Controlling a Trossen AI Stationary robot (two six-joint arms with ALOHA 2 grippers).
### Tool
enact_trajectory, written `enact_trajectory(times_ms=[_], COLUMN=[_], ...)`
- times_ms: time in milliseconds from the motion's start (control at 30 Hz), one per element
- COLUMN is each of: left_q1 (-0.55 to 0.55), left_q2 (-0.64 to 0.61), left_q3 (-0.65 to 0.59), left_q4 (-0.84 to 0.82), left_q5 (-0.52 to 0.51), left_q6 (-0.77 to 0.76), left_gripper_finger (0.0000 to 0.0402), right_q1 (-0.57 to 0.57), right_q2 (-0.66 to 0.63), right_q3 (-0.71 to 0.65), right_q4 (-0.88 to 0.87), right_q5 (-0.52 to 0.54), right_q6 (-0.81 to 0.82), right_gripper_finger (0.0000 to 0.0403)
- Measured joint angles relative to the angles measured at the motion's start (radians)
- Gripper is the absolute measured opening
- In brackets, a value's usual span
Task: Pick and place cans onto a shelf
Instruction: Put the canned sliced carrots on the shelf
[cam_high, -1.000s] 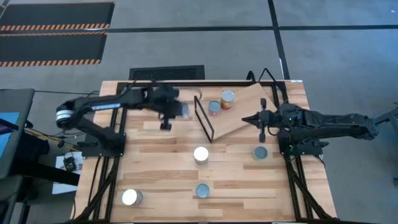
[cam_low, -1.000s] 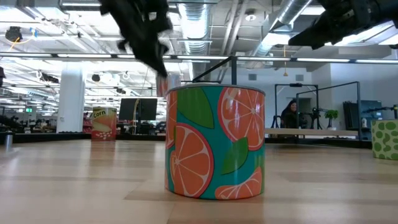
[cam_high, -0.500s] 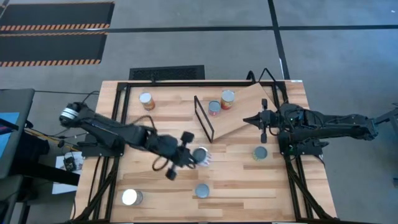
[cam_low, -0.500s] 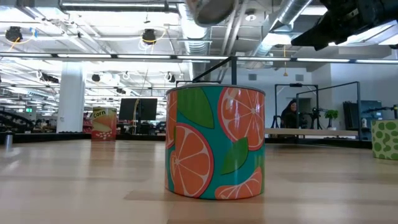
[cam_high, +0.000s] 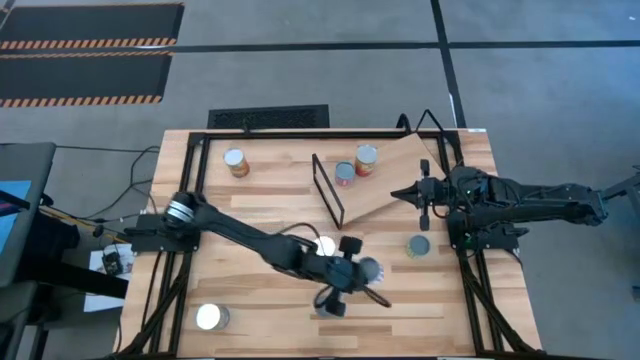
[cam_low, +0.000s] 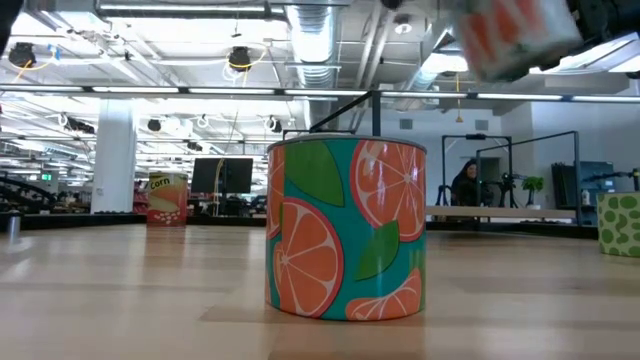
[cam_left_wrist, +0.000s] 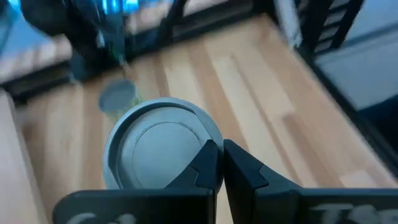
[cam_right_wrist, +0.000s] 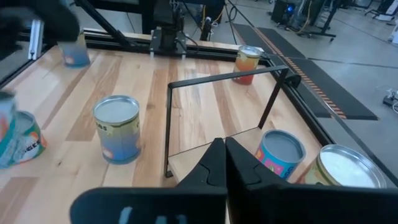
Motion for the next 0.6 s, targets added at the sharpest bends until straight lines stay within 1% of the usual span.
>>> enact_trajectory(times_ms=[100,233,433,600], left_q1=[0.002,0.01,0.042,0.059], left_q2=[0.087,0.166,0.224,0.245], left_q3=[0.082,0.15,0.153,0.156], left_q4=[-0.045,-0.07,-0.112,-0.102], left_q5=[-0.005,-0.013,0.018,0.067], left_q6=[-0.026,-0.05,-0.096,-0.107], left_gripper_finger=[0.0002,0.0002,0.0002,0.0002], right_q1=[0.0,0.0,0.0,0.001], right_q2=[0.0,0.0,0.0,0.0], right_q3=[0.0,0.0,0.0,0.0], right_q4=[-0.004,-0.006,-0.011,-0.014], right_q5=[0.0,0.0,0.0,0.0], right_q6=[0.001,0.005,0.005,0.001], right_gripper_finger=[0.0004,0.0006,0.0004,0.0007])
